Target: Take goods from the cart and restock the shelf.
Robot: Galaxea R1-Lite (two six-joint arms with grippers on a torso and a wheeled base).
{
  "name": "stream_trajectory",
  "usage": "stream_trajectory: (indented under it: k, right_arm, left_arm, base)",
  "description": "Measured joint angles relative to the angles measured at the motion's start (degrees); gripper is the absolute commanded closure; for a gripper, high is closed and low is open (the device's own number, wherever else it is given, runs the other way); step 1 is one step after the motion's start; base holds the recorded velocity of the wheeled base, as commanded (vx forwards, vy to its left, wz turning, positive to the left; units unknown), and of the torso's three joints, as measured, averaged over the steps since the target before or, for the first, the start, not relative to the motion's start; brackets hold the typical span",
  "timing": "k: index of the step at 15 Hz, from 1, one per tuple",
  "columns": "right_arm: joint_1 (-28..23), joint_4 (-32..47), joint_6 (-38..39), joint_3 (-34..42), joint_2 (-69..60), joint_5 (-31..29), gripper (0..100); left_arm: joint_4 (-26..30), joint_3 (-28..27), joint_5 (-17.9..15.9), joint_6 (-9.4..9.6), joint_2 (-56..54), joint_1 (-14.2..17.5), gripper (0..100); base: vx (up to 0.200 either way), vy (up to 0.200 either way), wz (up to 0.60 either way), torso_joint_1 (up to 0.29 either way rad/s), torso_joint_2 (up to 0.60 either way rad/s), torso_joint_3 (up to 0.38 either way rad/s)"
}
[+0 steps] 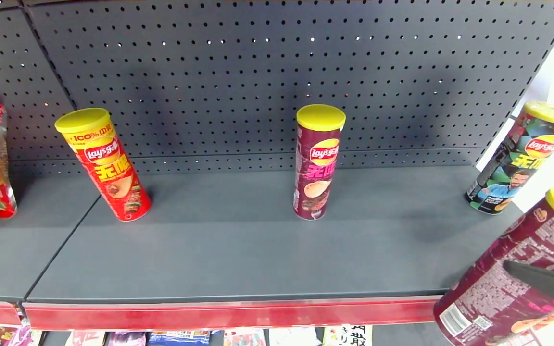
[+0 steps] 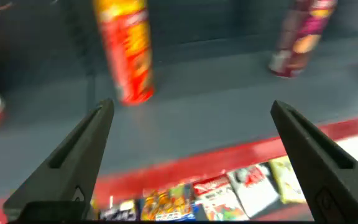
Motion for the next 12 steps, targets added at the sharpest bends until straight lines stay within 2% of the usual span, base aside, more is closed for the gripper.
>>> stream_trajectory:
  k: [2,3,5,7,9,12]
  right_arm:
    - [0.24,-0.06,0.04,-2.43,0.74,0.0,100]
    - [0.57,-0.05,0.2,-3.36,1.24,0.0,100]
    - [0.77,0.16,0.45,-3.69,1.63,-0.05,100]
    - [0.85,0.11,0.55,-3.64,1.63,-0.09,100]
    - [0.74,0.09,0.56,-3.67,1.68,-0.16,100]
    - [0.68,0.06,0.48,-3.86,1.72,-0.35,100]
  left_arm:
    - [-0.09,-6.84,-6.02,4.17,11.86,-1.4,0]
    - [-0.18,-9.73,-8.63,6.66,18.64,-2.99,0]
    - [-0.88,-14.69,-11.58,9.64,30.74,-7.8,0]
    - [-3.12,-19.77,-13.25,11.23,42.26,-13.73,0]
    - [-6.29,-24.87,-14.07,11.91,52.57,-19.05,0]
    - [-11.17,-32.91,-14.68,12.4,65.41,-24.81,0]
  base:
    - [0.0,0.0,0.0,0.0,0.0,0.0]
    - [0.0,0.0,0.0,0.0,0.0,0.0]
    - [0.0,0.0,0.0,0.0,0.0,0.0]
    - [0.0,0.0,0.0,0.0,0.0,0.0]
    - [0.0,0.0,0.0,0.0,0.0,0.0]
    - [0.0,0.0,0.0,0.0,0.0,0.0]
